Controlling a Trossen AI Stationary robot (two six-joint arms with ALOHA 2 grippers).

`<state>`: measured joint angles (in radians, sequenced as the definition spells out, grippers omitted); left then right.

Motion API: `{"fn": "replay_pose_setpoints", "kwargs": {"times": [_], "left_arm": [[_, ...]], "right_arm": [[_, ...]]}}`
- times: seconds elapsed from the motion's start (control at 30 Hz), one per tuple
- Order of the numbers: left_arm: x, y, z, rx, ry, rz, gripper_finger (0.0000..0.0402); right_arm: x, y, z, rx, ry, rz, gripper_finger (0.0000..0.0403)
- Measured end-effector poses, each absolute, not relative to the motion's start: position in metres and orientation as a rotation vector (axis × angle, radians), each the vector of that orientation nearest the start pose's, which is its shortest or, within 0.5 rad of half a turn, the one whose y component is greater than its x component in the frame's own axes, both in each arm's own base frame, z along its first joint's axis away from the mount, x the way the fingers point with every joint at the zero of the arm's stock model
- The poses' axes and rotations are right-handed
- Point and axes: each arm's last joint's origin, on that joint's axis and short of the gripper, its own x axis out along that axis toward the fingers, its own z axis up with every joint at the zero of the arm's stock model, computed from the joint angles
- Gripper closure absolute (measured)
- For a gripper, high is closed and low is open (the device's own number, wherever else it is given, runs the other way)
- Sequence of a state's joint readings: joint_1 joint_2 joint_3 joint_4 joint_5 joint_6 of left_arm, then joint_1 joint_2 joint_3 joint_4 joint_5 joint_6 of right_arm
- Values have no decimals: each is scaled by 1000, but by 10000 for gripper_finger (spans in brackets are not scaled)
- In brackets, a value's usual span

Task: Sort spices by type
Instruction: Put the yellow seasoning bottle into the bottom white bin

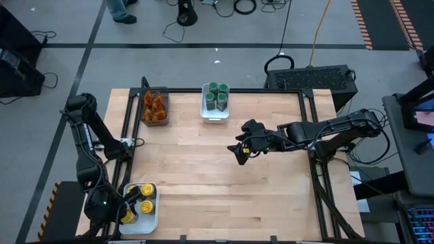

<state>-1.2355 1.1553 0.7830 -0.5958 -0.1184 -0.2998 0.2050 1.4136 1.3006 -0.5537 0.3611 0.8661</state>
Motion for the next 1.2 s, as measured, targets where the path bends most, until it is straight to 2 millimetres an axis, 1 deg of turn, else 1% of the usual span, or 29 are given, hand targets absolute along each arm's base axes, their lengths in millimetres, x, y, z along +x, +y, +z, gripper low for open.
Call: {"fn": "replay_pose_setpoints", "kwargs": {"times": [0.13, 0.2, 0.27, 0.33, 0.4, 0.43, 0.53, 0.6, 0.77, 1.0, 1.2], "left_arm": [[78, -202, 235, 393, 947, -896, 152], [80, -201, 243, 437, 917, -896, 152], [84, -198, 250, 516, 860, -865, 152], [86, -195, 257, 568, 858, -858, 152], [87, -193, 267, 567, 850, -872, 153], [87, -193, 267, 564, 866, -890, 153], [85, -192, 264, 565, 922, -938, 153], [84, -193, 266, 549, 920, -971, 153], [84, -193, 263, 636, 907, -1036, 153], [83, -195, 243, 657, 951, -1083, 153], [83, -195, 241, 660, 967, -1095, 153]], "right_arm": [[299, 52, 338, 642, 529, -411, 126], [299, 52, 338, 635, 529, -408, 126], [299, 52, 338, 630, 529, -408, 126], [299, 52, 338, 626, 529, -409, 126], [299, 51, 338, 626, 527, -409, 126], [299, 51, 338, 624, 528, -409, 126], [299, 51, 338, 623, 528, -409, 126], [299, 51, 338, 623, 528, -409, 126], [299, 51, 338, 621, 533, -411, 126], [299, 51, 337, 606, 537, -407, 126], [298, 51, 336, 601, 549, -412, 126]]}}
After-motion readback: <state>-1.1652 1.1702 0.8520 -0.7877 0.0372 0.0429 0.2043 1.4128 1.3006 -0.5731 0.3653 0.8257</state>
